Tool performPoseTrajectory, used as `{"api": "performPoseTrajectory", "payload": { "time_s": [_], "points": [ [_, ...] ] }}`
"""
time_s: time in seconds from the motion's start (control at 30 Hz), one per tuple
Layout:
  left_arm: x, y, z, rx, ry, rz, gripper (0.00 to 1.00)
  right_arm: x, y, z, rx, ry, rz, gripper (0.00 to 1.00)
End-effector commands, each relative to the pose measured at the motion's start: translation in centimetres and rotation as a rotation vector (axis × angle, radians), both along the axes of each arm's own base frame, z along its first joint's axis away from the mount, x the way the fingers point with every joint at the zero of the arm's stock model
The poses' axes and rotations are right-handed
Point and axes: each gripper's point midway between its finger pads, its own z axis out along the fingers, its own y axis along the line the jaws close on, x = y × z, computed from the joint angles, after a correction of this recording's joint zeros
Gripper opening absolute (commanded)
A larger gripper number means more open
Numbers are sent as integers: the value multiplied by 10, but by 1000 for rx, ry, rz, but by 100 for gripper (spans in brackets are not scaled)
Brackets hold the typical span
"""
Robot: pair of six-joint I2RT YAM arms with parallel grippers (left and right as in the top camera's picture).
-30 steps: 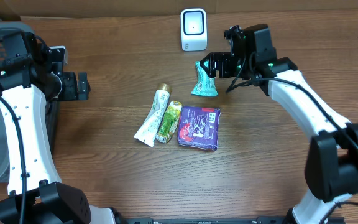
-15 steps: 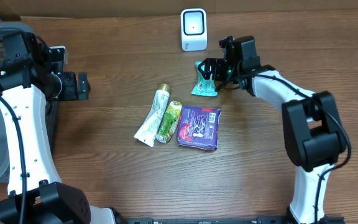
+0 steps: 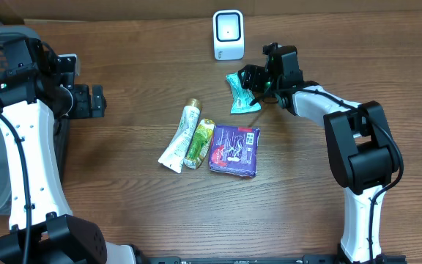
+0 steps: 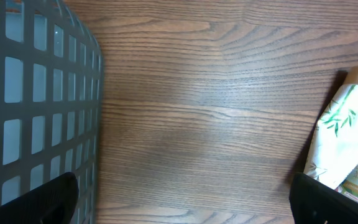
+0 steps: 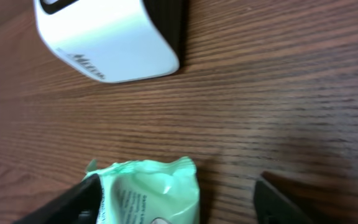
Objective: Scan the item barcode
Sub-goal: 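Reach the right gripper to the mint-green wrapper and grasp it, then lift the mint-green wrapper and hold it up to the scanner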
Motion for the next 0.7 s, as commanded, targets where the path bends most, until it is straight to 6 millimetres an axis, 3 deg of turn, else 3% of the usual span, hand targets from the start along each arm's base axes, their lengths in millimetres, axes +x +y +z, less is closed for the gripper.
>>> {"api": "performPoseTrajectory", "payload": {
  "time_s": [0.0,0.17,0.23,0.4,0.57,0.67],
  "points": [
    [-1,-1,2,0,-9,-25,100,-13,4,-36,-12,84,6,74],
    [-1,-1,2,0,-9,-25,99,-33,22,-56,-36,148,46,73],
    [-1,-1,2,0,-9,-25,99,-42,24,-62,-59,181,50,69],
    [-1,-1,2,0,-9,-25,100,-63,13,-77,-73,318,3,44],
    [-1,-1,2,0,-10,-25,100,-68,-11,-75,-68,442,-82,7],
    [-1,-1,2,0,-9,-25,100,-70,-19,-63,-50,488,-89,4]
  ]
}}
